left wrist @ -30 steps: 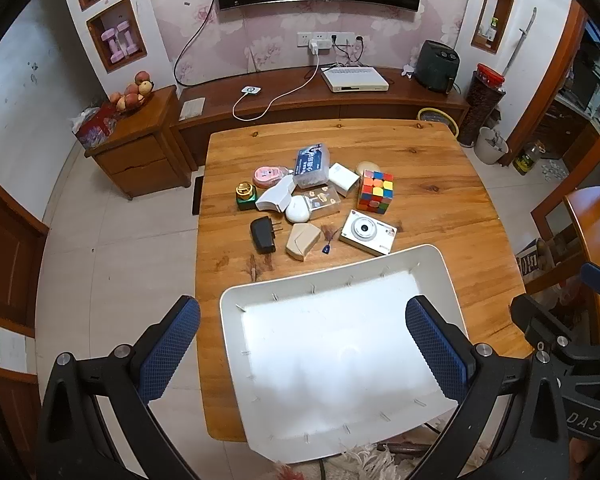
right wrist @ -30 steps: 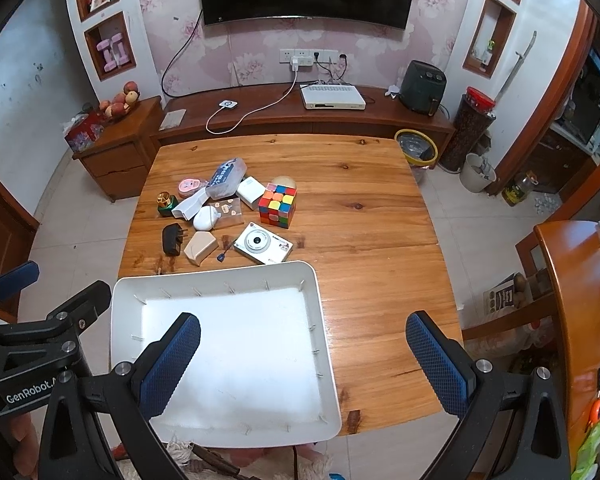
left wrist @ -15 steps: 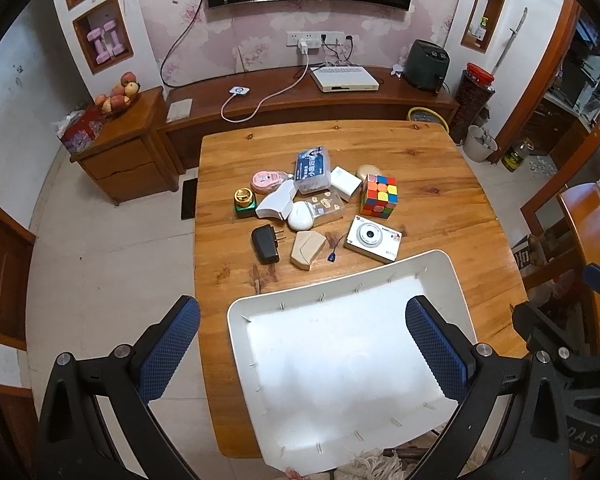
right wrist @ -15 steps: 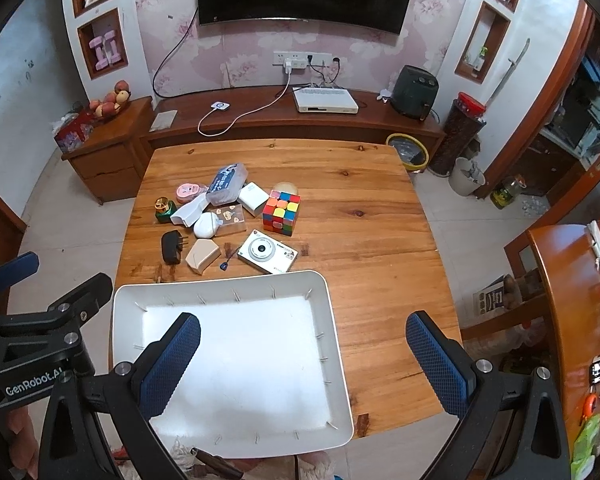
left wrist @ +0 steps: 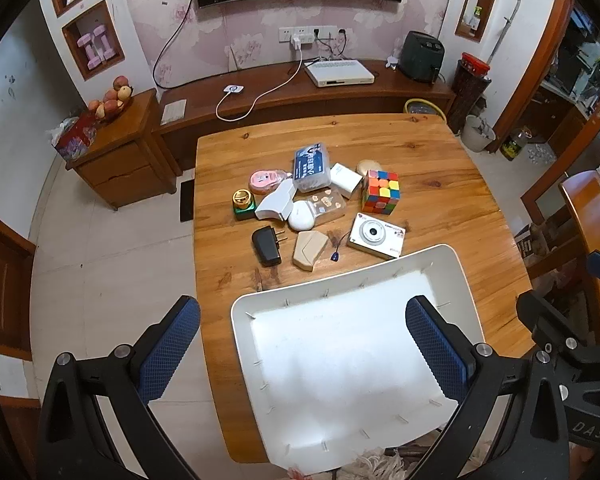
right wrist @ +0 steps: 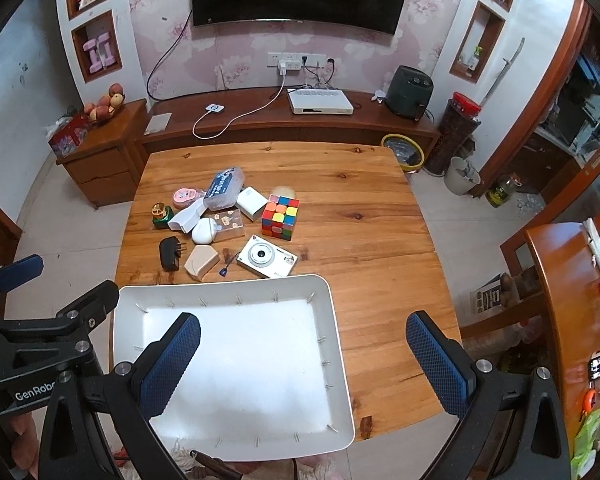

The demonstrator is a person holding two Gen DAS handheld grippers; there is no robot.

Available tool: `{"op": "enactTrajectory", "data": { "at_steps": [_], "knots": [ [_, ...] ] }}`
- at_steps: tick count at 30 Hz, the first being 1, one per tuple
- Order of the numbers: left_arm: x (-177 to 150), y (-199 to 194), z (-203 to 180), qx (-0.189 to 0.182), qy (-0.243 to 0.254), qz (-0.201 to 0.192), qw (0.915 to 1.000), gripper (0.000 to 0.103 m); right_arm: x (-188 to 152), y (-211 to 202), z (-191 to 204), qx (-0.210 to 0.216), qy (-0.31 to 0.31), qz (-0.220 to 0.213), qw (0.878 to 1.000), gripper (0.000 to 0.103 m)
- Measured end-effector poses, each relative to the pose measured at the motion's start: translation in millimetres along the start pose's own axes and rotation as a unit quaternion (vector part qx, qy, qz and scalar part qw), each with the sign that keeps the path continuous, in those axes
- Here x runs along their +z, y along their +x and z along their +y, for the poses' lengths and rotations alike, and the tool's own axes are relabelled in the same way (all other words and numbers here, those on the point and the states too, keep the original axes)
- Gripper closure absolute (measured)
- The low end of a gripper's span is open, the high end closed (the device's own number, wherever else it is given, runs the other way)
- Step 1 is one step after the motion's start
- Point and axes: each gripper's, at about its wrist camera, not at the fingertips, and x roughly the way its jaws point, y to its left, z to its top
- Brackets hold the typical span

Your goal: Organize rigid objects

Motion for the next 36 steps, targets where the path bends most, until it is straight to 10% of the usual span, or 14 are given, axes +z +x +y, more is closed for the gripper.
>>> {"op": "enactTrajectory", "data": {
  "at_steps": [16, 36],
  "knots": [
    [34.0, 32.8, 17.6, 0.050, -0.056, 0.037, 0.9965, 0.001, 35.6, 47.7, 2.4, 0.051, -0.062, 0.016, 0.997, 0.000],
    [55.8, 200.7, 49.9, 0.038, -0.174, 0.228, 0.9572, 0.001, 87.1, 238.2, -6.0, 0.211, -0.137, 0.173, 0.952, 0.015]
  ]
}}
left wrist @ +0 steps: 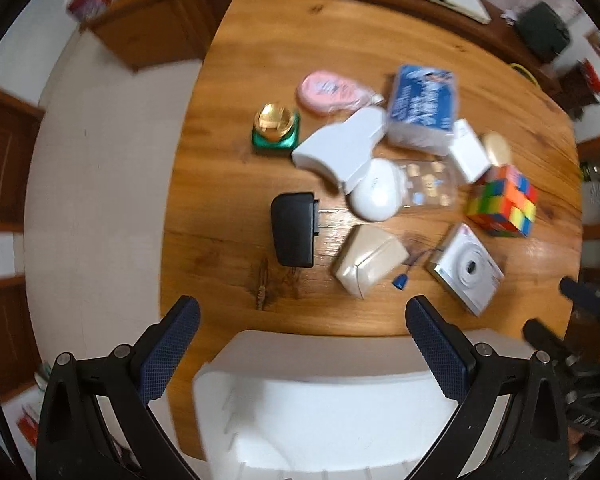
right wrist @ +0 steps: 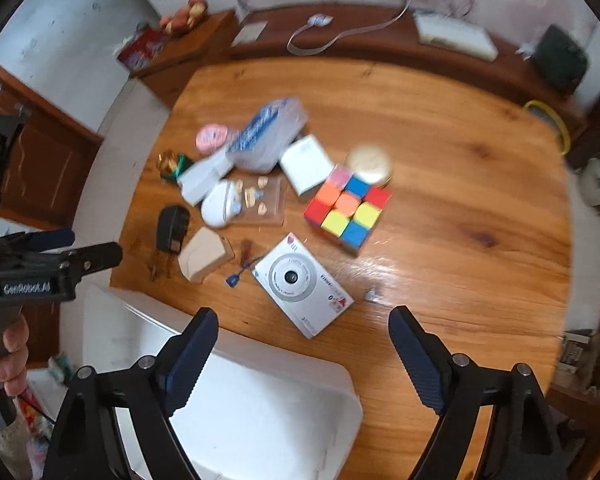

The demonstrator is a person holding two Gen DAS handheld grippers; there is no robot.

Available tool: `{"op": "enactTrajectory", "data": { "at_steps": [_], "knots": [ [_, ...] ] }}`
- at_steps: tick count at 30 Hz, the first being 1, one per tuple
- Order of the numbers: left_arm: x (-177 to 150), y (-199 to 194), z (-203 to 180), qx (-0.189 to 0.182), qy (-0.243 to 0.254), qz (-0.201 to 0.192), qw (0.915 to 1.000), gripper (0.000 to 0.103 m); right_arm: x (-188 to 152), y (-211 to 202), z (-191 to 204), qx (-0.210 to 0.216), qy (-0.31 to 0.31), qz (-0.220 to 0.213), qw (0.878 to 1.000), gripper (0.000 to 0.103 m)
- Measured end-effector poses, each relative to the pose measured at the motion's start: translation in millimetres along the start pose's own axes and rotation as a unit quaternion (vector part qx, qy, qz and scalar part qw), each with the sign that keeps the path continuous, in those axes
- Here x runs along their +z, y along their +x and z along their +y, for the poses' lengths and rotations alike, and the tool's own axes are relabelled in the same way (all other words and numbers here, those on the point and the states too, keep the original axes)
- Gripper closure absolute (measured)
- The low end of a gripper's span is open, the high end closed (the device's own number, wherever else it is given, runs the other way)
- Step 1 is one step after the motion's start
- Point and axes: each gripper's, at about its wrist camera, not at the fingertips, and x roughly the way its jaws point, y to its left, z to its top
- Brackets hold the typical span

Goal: Organize rigid objects
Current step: 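Grasp the white photo device with the right tool while the left tool grasps the black charger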

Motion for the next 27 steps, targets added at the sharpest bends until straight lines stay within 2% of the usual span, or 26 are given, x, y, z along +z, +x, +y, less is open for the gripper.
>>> {"op": "enactTrajectory", "data": {
  "at_steps": [1, 7, 12, 15, 20, 22, 24, 27],
  "knots": [
    [2.1, 4.2, 0.3, 0.000, -0.006, 0.003, 1.0000, 0.001, 1.4, 7.1, 0.9, -0.008, -0.001, -0.005, 1.000, 0.015],
    [17.6, 23.9, 3.4, 0.016, -0.039, 0.010, 0.9991, 0.001, 12.2, 56.6, 4.1, -0.018, -0.036, 0.041, 0.998, 0.015],
    [27.8, 33.2, 5.6, 0.014, -0.067, 0.018, 0.9975, 0.001, 16.8, 82.3, 17.9, -0.063, -0.087, 0.061, 0.992, 0.015],
    [31.8, 38.6, 6.9, 0.013, -0.083, 0.016, 0.9963, 0.002, 16.9, 93.0, 21.6, -0.072, -0.099, 0.074, 0.990, 0.015],
    [36.2, 49.9, 16.5, 0.019, -0.100, 0.014, 0.9947, 0.007, 17.6, 98.1, 25.5, -0.072, -0.112, 0.081, 0.988, 0.020],
    [39.6, 55.6, 17.7, 0.022, -0.102, 0.016, 0.9944, 0.012, 18.6, 99.6, 27.3, -0.077, -0.120, 0.084, 0.986, 0.023],
    [43.5, 63.9, 18.5, 0.025, -0.101, 0.019, 0.9944, 0.017, 18.4, 107.2, 30.9, -0.083, -0.125, 0.098, 0.984, 0.032],
    [47.0, 68.9, 18.0, 0.023, -0.101, 0.020, 0.9944, 0.025, 19.4, 108.4, 32.6, -0.088, -0.135, 0.098, 0.982, 0.032]
  ]
}}
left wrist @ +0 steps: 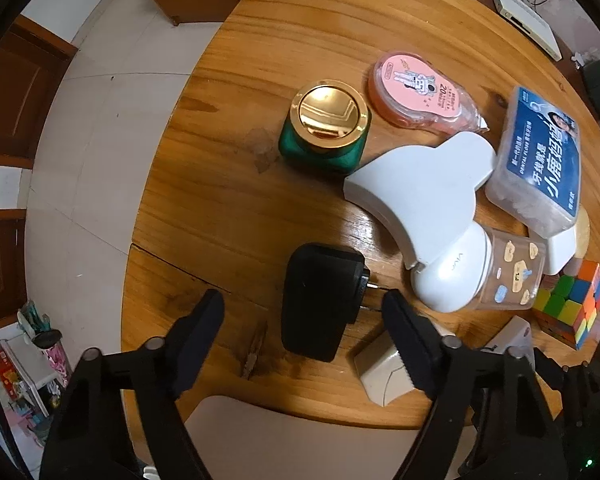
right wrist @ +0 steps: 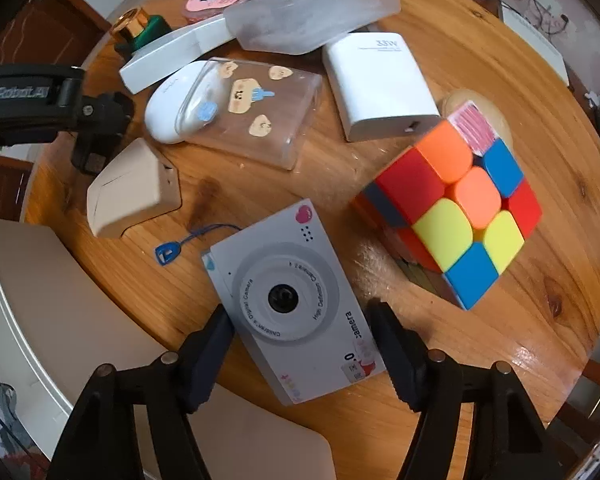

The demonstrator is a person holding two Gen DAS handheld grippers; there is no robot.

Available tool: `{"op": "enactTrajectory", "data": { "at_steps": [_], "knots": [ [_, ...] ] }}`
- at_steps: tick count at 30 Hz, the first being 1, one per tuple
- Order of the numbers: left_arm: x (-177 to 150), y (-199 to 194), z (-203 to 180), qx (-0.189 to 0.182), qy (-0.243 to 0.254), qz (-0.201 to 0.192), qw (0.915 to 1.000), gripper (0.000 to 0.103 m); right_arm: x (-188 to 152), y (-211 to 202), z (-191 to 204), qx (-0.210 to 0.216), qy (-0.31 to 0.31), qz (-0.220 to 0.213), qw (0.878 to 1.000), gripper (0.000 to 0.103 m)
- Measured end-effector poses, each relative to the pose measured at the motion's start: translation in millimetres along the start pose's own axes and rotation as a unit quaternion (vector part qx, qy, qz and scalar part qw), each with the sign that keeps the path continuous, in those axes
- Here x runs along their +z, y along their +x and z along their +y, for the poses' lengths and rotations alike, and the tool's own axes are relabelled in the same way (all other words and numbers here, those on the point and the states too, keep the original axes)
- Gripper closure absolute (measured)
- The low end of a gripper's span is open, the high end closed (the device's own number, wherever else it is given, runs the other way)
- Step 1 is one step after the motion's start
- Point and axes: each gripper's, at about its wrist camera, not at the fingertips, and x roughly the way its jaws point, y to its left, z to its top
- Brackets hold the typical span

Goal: Organize rigid objects
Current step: 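Grasp the white photo device with the right tool while the left tool grasps the black charger, then lift and carry the white device with the right tool while the left tool carries the charger to the tray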

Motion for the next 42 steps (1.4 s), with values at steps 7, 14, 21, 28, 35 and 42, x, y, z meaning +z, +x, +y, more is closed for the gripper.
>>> {"op": "enactTrajectory", "data": {
  "at_steps": [7, 14, 21, 28, 35, 42],
  "knots": [
    [7.8, 22.2, 2.4, -0.032, 0.001, -0.004, 0.9995, 0.050, -1.0, 0.3, 7.0, -0.016, -0.009, 0.003, 1.000, 0.032],
    [5.9, 30.0, 6.1, -0.055, 0.001, -0.010, 0.9984, 0.058, 12.0, 12.2, 18.7, -0.019, -0.004, -0.007, 1.000, 0.037],
    [-7.0, 14.7, 20.9, -0.083, -0.003, -0.019, 0.9964, 0.058, 10.5, 12.0, 12.1, 0.009, 0.033, -0.014, 0.999, 0.037],
    [-22.8, -29.4, 28.3, -0.117, 0.007, -0.035, 0.9925, 0.058, 4.9, -9.8, 13.1, 0.035, 0.052, -0.050, 0.997, 0.040],
    [-46.4, -88.8, 18.7, -0.138, 0.060, -0.077, 0.9856, 0.058, 4.7, -57.9, 12.6, 0.079, 0.087, -0.108, 0.987, 0.101],
    [-70.9, -114.2, 23.0, -0.153, 0.092, -0.086, 0.9802, 0.058, -22.1, -71.4, -19.6, 0.079, 0.111, -0.105, 0.985, 0.101]
  ]
}}
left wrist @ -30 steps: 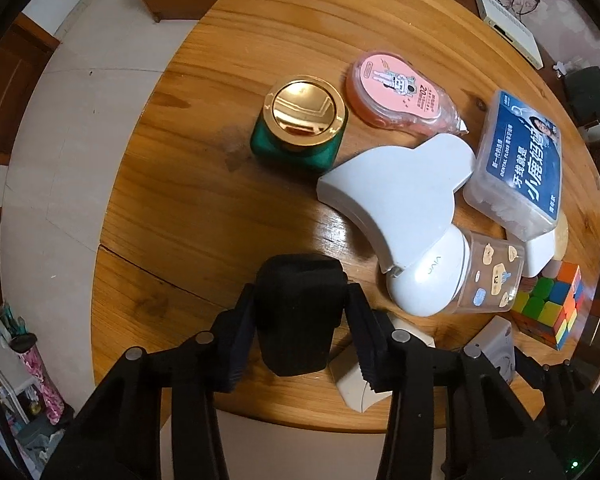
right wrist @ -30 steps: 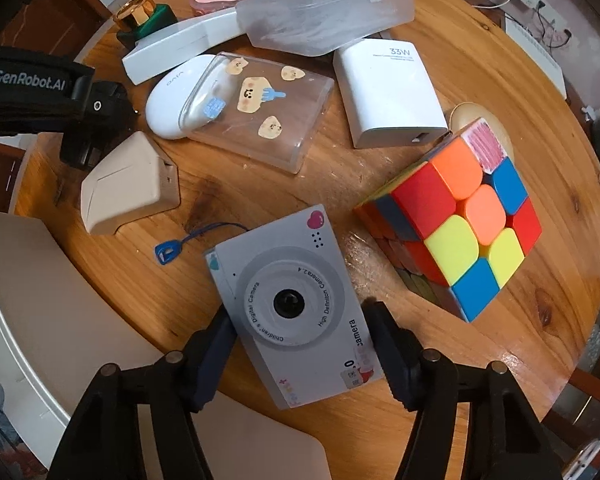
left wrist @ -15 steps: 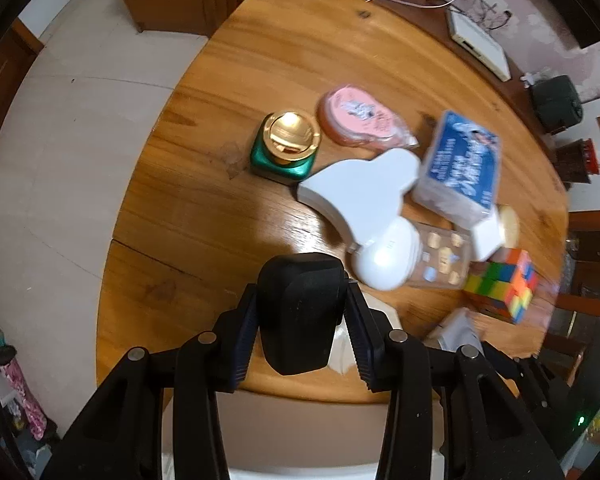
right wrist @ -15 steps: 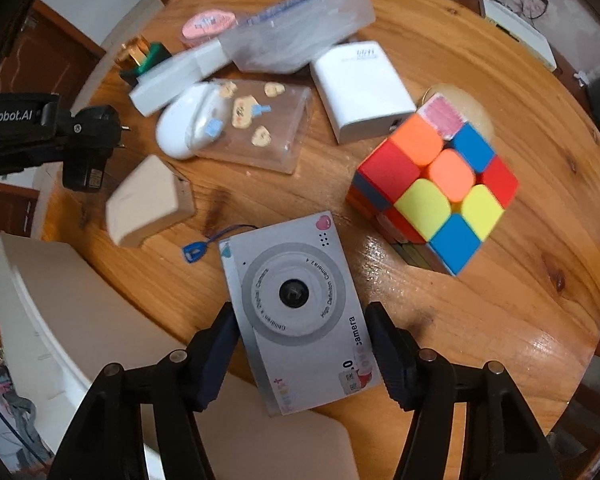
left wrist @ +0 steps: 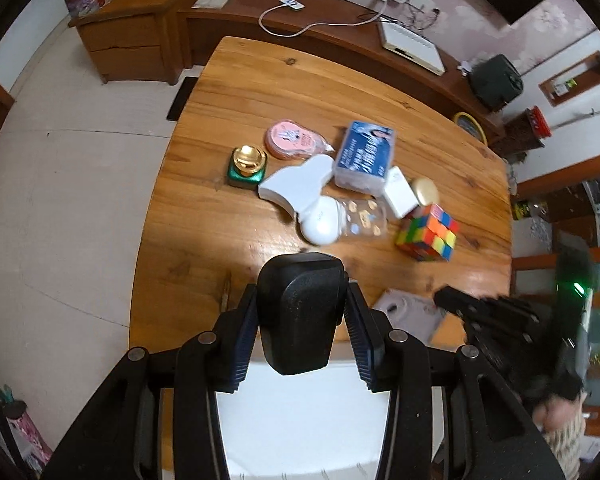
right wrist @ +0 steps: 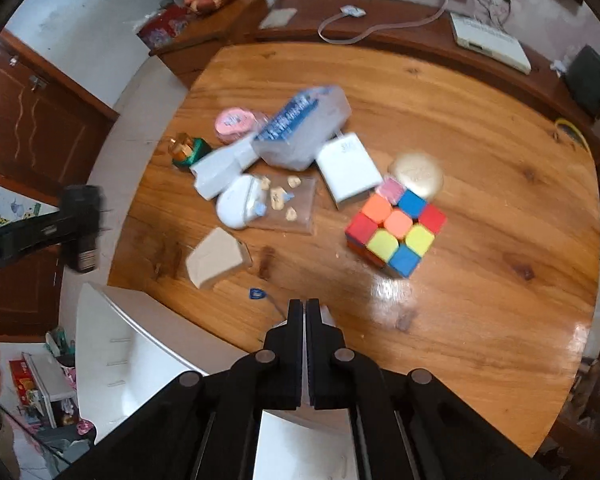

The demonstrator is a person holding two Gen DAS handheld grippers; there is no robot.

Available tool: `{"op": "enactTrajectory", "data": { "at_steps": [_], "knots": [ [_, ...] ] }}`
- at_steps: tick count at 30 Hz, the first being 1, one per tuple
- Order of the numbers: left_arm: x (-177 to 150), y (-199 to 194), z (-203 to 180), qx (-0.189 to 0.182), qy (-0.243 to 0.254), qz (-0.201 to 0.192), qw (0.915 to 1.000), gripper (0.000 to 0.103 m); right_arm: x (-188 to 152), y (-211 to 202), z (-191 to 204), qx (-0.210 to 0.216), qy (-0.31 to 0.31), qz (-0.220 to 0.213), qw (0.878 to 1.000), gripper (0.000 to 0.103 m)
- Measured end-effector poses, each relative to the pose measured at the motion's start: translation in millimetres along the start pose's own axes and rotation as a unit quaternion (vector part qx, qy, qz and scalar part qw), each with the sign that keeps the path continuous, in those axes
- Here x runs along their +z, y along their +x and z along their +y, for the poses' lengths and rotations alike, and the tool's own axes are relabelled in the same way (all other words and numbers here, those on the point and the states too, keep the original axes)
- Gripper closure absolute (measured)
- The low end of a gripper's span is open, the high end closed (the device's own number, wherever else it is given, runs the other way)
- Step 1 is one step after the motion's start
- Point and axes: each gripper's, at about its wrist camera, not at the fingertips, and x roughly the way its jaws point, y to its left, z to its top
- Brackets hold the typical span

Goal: Organize rigid objects
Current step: 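Lift and carry the white device with the right tool while the left tool carries the charger to the tray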

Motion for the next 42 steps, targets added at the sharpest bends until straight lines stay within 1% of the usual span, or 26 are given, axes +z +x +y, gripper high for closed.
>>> {"op": "enactTrajectory", "data": {
  "at_steps": [1, 2, 4, 5, 6, 7, 8, 10, 12, 14, 17, 19, 25, 26, 28, 30, 35, 38, 42],
  "knots": [
    [-1.9, -1.7, -1.0, -0.002, 0.003, 0.000, 1.0000, 0.058, -0.3, 1.1, -9.0, -0.002, 0.000, 0.004, 1.000, 0.099],
    [-5.4, -3.2, -2.5, -0.002, 0.008, 0.000, 1.0000, 0.058, 0.4, 7.5, -9.9, -0.001, 0.002, 0.018, 1.000, 0.096],
    [-13.8, -7.3, -3.6, -0.003, 0.017, 0.002, 0.9998, 0.058, -5.2, 6.4, -19.0, 0.014, 0.023, 0.047, 0.999, 0.096],
    [-17.6, -8.7, -2.8, -0.004, 0.019, 0.005, 0.9998, 0.058, -14.7, -6.0, -23.5, 0.020, 0.031, 0.055, 0.998, 0.086],
    [-20.8, -8.6, -1.6, -0.008, 0.019, 0.008, 0.9998, 0.058, -15.7, -1.2, -26.5, 0.023, 0.040, 0.066, 0.997, 0.078],
    [-23.7, -8.2, -0.3, -0.011, 0.018, 0.011, 0.9997, 0.058, -17.0, 2.2, -29.4, 0.020, 0.048, 0.072, 0.996, 0.058],
    [-27.5, -7.4, 1.7, -0.015, 0.016, 0.013, 0.9997, 0.058, -18.7, -0.1, -30.5, 0.019, 0.052, 0.075, 0.996, 0.044],
    [-33.4, -4.8, 4.4, -0.014, 0.014, 0.016, 0.9997, 0.058, -20.1, 6.2, -32.4, 0.033, 0.063, 0.085, 0.994, 0.041],
    [-38.5, -2.5, 6.3, -0.013, 0.013, 0.019, 0.9996, 0.058, -21.2, 15.8, -33.9, 0.047, 0.081, 0.108, 0.990, 0.040],
    [-43.1, -0.5, 7.7, -0.017, 0.012, 0.026, 0.9994, 0.058, -19.7, 21.2, -34.1, 0.047, 0.096, 0.119, 0.987, 0.031],
    [-47.0, 0.5, 8.2, -0.020, 0.012, 0.028, 0.9993, 0.058, -16.2, 29.8, -30.1, 0.056, 0.112, 0.141, 0.982, 0.030],
    [-48.8, 0.3, 7.1, -0.021, 0.013, 0.028, 0.9993, 0.058, -13.4, 33.7, -24.4, 0.054, 0.114, 0.155, 0.980, 0.030],
    [-52.5, 0.9, 5.2, -0.028, 0.013, 0.034, 0.9989, 0.058, -11.7, 56.1, 2.5, -0.006, 0.079, 0.221, 0.972, 0.029],
    [-54.0, 0.8, 4.6, -0.029, 0.015, 0.035, 0.9989, 0.058, -12.5, 59.1, 6.2, -0.012, 0.076, 0.225, 0.971, 0.034],
    [-56.3, 0.8, 4.4, -0.030, 0.015, 0.037, 0.9988, 0.058, -14.0, 59.2, 10.2, -0.015, 0.077, 0.216, 0.973, 0.036],
    [-58.8, 0.3, 5.2, -0.030, 0.016, 0.038, 0.9987, 0.058, -15.9, 56.2, 10.1, 0.011, 0.091, 0.202, 0.975, 0.037],
    [-63.5, -3.2, 7.3, -0.028, 0.018, 0.038, 0.9987, 0.058, -19.7, 41.9, 7.8, 0.042, 0.109, 0.176, 0.977, 0.046],
    [-65.7, -6.6, 5.9, -0.029, 0.024, 0.037, 0.9986, 0.058, -20.9, 27.0, 9.5, 0.056, 0.107, 0.154, 0.981, 0.046],
    [-69.9, -12.2, 0.5, -0.029, 0.039, 0.036, 0.9982, 0.058, -25.5, -1.4, 12.8, 0.090, 0.114, 0.123, 0.982, 0.046]
  ]
}}
